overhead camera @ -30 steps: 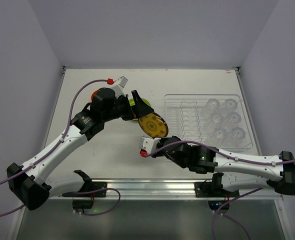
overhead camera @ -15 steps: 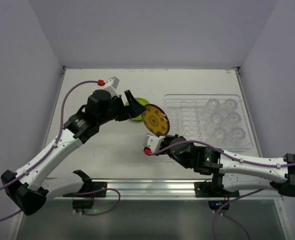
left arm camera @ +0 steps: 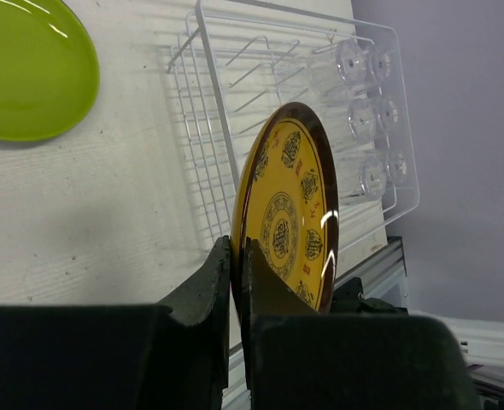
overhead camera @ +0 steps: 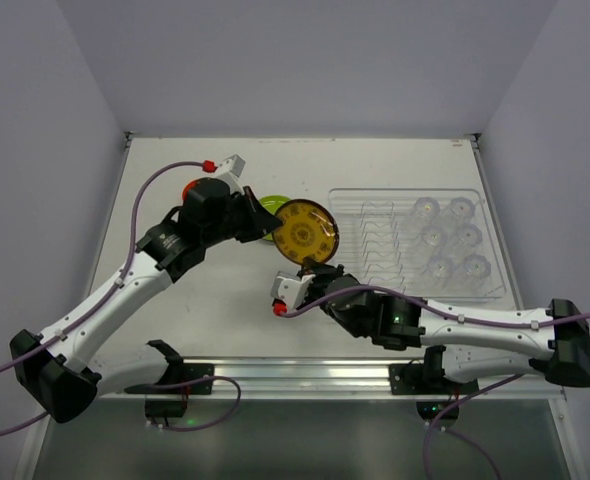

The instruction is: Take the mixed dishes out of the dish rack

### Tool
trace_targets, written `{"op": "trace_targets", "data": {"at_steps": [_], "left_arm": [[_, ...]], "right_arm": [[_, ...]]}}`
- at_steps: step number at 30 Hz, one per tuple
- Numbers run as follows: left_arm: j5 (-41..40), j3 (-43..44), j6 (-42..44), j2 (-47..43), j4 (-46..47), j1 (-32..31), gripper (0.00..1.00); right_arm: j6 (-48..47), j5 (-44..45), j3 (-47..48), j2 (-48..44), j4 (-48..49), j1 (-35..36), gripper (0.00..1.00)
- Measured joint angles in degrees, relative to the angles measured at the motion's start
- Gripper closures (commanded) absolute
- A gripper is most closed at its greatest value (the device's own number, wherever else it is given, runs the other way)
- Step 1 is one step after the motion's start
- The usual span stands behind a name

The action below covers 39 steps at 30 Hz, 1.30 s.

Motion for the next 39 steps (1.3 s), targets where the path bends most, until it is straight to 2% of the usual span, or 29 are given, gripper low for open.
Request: {"op": "trace_targets", "data": {"at_steps": [6, 8, 9, 10, 13, 15, 20, 23, 27, 31, 39], "left_arm": [[-1.2, 0.0, 0.4, 1.0, 0.1, 0.1, 1.0], [-2.0, 0.0, 1.3, 1.3, 0.5, 0.1, 1.0], [-2.6, 0.0, 1.8, 1.4, 0.4, 0.1, 1.0], [-3.4, 0.0, 2.3, 1.6, 0.3, 0.1, 1.0], [-5.7, 0.0, 3.5, 2.3, 0.0, 1.5, 1.0], [-5.7, -0.5, 3.3, 2.8, 1.1, 4.5, 1.0], [-5.9, -4.7, 3.1, 4.8, 5.4, 14.3, 1.0], [-5.7, -5.7, 3.1, 10.3, 8.1, 17.5, 1.0], [-5.6, -5.0, 3.1, 20.7, 11.5, 18.4, 1.0], [-5.5, -2.8, 3.1, 29.4, 11.9, 18.4, 1.0], [-6.2, -2.0, 2.6, 32.5, 16.7, 18.4, 1.0]], "right_arm": [[-4.8, 1.4, -4.0, 0.9, 8.2, 0.2, 1.0], [-6.1, 2.6, -5.2, 1.7, 11.8, 0.2, 0.67], [-6.0, 3.1, -5.6, 2.1, 13.4, 0.1, 0.24], [-5.1, 3.6, -5.7, 2.3, 15.5, -0.5, 0.01], [-1.7, 3.8, -5.7, 2.1, 20.1, -3.9, 0.01], [3.3, 2.6, -5.8, 1.4, 20.3, -7.3, 0.01], [15.0, 0.6, -5.8, -4.0, 15.6, -14.6, 0.01], [24.6, 0.6, -5.8, -9.4, 12.3, -19.6, 0.01], [36.3, 0.7, -6.1, -15.4, 9.6, -26.3, 0.01], [42.5, 0.6, -7.6, -18.5, 8.3, -27.6, 0.01], [46.6, -0.8, -8.9, -19.4, 6.9, -27.6, 0.01]]}}
